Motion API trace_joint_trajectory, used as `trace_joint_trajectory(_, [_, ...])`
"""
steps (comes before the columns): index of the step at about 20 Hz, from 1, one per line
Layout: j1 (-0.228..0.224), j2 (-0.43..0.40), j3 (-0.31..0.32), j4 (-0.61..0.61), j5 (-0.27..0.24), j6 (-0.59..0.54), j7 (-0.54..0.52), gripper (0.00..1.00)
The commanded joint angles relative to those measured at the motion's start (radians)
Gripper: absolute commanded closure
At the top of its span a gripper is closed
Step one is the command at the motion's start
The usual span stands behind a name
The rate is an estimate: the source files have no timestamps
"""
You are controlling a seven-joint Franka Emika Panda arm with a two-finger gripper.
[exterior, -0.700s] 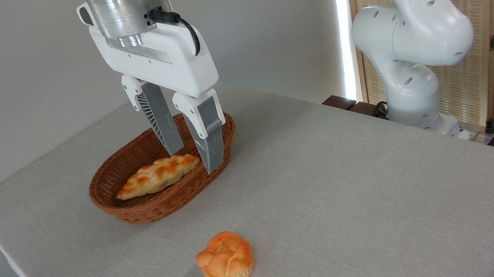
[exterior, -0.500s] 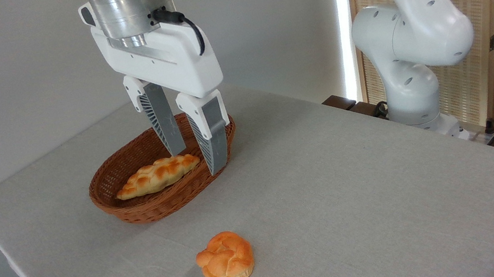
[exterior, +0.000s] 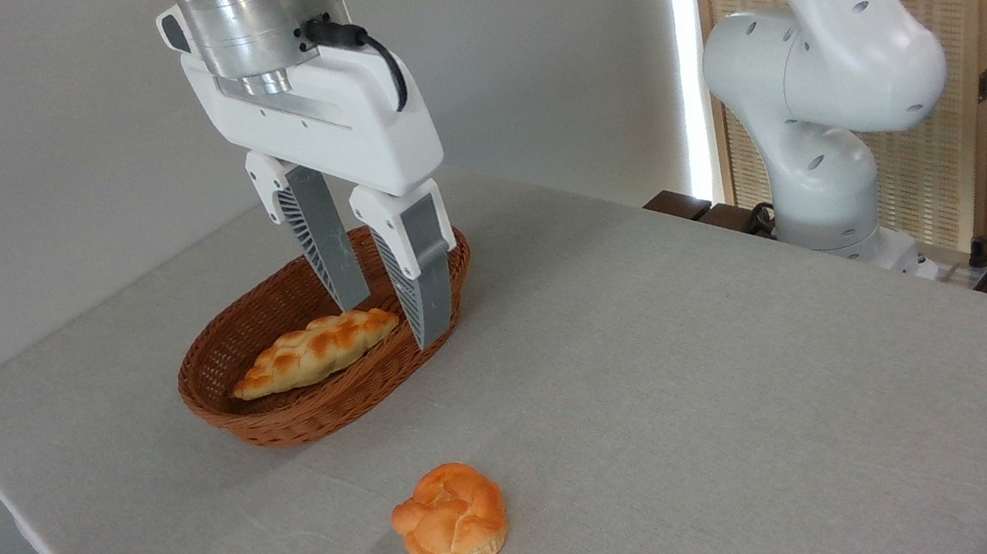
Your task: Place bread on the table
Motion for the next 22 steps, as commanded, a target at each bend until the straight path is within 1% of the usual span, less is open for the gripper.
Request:
trace_joint_trajectory(1, [-0.005,0.001,-0.05,-0.005,-0.015,0.005,0.006,0.0])
trace_joint_trajectory(3, [-0.005,0.001,-0.077,-0.015,-0.029,0.047,0.004,0.0])
trace_joint_trajectory(6, [-0.003,-0.006,-0.122,-0.026,-0.099,0.059,0.003,0.0])
trace_joint_trajectory(8, [0.0,-0.004,-0.168,-0.055,-0.145,0.062,0.003,0.0])
trace_joint_trajectory(10, [0.001,-0.006,-0.208,-0.11,-0.162,0.137,0.0,0.0])
trace_joint_trajectory(13, [0.006,-0.009,-0.287,-0.207,-0.205,0.281,0.0,0.0])
trace_joint_trajectory(17, [0.009,-0.007,-0.363,-0.319,-0.207,0.425,-0.001,0.0])
trace_joint_trajectory(18, [0.009,-0.004,-0.378,-0.334,-0.207,0.441,-0.001,0.0])
trace_joint_trajectory(21, [0.007,0.002,-0.386,-0.354,-0.207,0.452,0.003,0.0])
trace_joint_trajectory(22, [0.007,0.005,-0.405,-0.373,-0.207,0.473,0.006,0.0])
